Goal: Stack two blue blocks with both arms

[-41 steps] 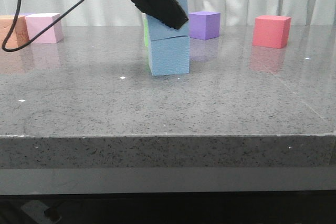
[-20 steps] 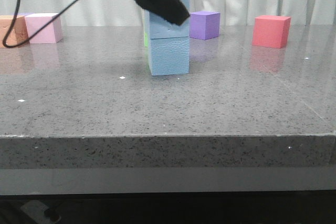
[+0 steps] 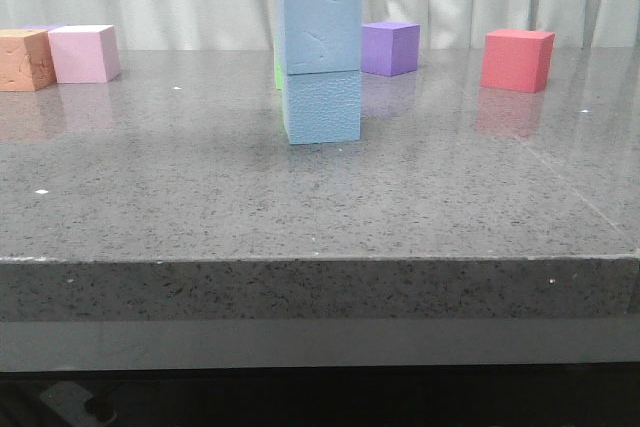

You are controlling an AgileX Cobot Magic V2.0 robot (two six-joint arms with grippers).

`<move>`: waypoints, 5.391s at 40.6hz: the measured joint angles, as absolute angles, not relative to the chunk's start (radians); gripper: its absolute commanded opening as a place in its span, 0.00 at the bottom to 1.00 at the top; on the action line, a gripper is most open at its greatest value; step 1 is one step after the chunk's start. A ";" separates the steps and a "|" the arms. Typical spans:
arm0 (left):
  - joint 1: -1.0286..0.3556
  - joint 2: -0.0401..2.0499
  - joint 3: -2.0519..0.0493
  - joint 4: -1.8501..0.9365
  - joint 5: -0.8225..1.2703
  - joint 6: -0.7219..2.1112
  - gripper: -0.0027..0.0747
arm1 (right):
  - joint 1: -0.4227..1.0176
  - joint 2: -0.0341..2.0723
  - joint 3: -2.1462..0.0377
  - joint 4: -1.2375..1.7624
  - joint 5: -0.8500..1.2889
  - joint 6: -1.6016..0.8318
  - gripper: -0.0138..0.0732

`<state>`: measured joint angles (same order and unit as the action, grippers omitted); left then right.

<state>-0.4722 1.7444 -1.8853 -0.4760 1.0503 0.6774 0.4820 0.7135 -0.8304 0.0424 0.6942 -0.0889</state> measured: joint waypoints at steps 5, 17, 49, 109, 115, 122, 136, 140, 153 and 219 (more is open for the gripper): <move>-0.472 1.702 -1.885 -0.375 1.123 0.483 0.79 | 0.482 0.713 -0.830 0.042 0.694 -0.089 0.78; -0.472 1.578 -1.789 -0.180 1.253 0.177 0.79 | 0.482 0.713 -0.830 0.042 0.694 -0.089 0.78; -0.472 0.699 -1.025 0.036 1.055 -0.041 0.79 | 0.482 0.713 -0.830 0.042 0.694 -0.089 0.78; -0.472 0.435 -0.807 0.036 0.901 -0.048 0.01 | 0.482 0.713 -0.830 0.065 0.670 -0.089 0.02; -0.472 0.435 -0.807 0.036 0.901 -0.048 0.01 | 0.482 0.713 -0.830 0.065 0.667 -0.089 0.02; -0.470 0.413 -0.781 0.036 0.859 -0.048 0.01 | 0.482 0.713 -0.830 0.065 0.667 -0.089 0.02; -0.183 0.203 -0.444 0.034 0.522 -0.048 0.01 | 0.482 0.713 -0.830 0.065 0.667 -0.089 0.02; -0.100 0.156 -0.317 0.034 0.400 -0.048 0.01 | 0.482 0.713 -0.830 0.065 0.667 -0.089 0.02; -0.041 -0.004 -0.030 -0.011 0.219 -0.048 0.01 | 0.482 0.713 -0.830 0.065 0.667 -0.089 0.02; -0.041 -0.004 0.007 -0.026 0.048 -0.048 0.01 | 0.326 0.550 -0.631 0.076 0.528 -0.089 0.02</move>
<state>-0.0406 -0.0043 0.0065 -0.0264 0.0483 -0.0478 0.3264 0.5495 -0.6305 0.0755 0.5285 -0.0889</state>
